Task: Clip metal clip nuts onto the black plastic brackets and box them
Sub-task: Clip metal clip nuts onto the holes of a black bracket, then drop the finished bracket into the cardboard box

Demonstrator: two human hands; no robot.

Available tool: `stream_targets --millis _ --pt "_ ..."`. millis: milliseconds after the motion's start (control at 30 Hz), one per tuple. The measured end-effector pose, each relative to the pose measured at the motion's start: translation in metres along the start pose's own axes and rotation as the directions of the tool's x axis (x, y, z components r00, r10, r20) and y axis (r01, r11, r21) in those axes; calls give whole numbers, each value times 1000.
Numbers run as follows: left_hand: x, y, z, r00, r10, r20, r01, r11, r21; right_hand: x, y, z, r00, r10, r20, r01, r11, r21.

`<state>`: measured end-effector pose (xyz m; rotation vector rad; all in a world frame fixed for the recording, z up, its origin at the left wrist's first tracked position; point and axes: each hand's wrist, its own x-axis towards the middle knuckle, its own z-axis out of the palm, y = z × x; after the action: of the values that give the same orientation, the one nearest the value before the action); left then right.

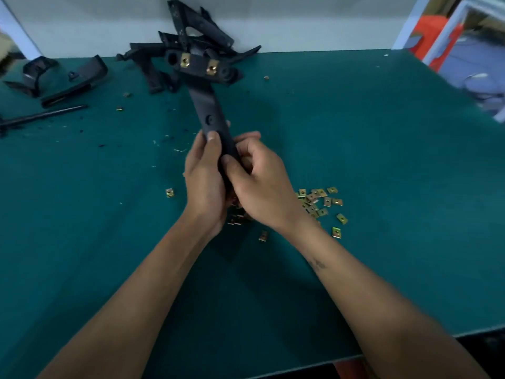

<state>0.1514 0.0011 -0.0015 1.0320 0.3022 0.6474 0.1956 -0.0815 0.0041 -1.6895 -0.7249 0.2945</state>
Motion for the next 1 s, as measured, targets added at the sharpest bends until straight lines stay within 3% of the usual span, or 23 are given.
stream_targets --millis 100,233,333,500,667,800,900,1000 --pt "-11 -11 30 999 -49 22 49 999 21 -2 -3 -21 989 68 -131 -63 997 43" --pt "-37 -25 85 976 -106 189 98 994 49 -41 2 -67 938 89 -335 -18 978 207" --pt "-80 -50 140 910 -161 382 80 972 219 -95 9 -120 798 145 -585 74 940 334" --pt "-190 -115 220 653 -397 645 20 860 510 -229 27 -202 457 303 -836 69 925 373" --pt "-285 -168 260 358 -676 644 121 718 686 -345 59 -236 220 497 -839 -17 862 506" --pt "-321 -209 248 253 -804 538 132 579 805 -389 86 -227 132 661 -738 46 740 671" --pt "-330 -233 224 142 -878 457 100 473 876 -413 110 -209 5 780 -626 43 626 779" --pt "-317 -243 205 96 -889 448 103 456 884 -437 153 -188 -128 797 -590 84 601 795"
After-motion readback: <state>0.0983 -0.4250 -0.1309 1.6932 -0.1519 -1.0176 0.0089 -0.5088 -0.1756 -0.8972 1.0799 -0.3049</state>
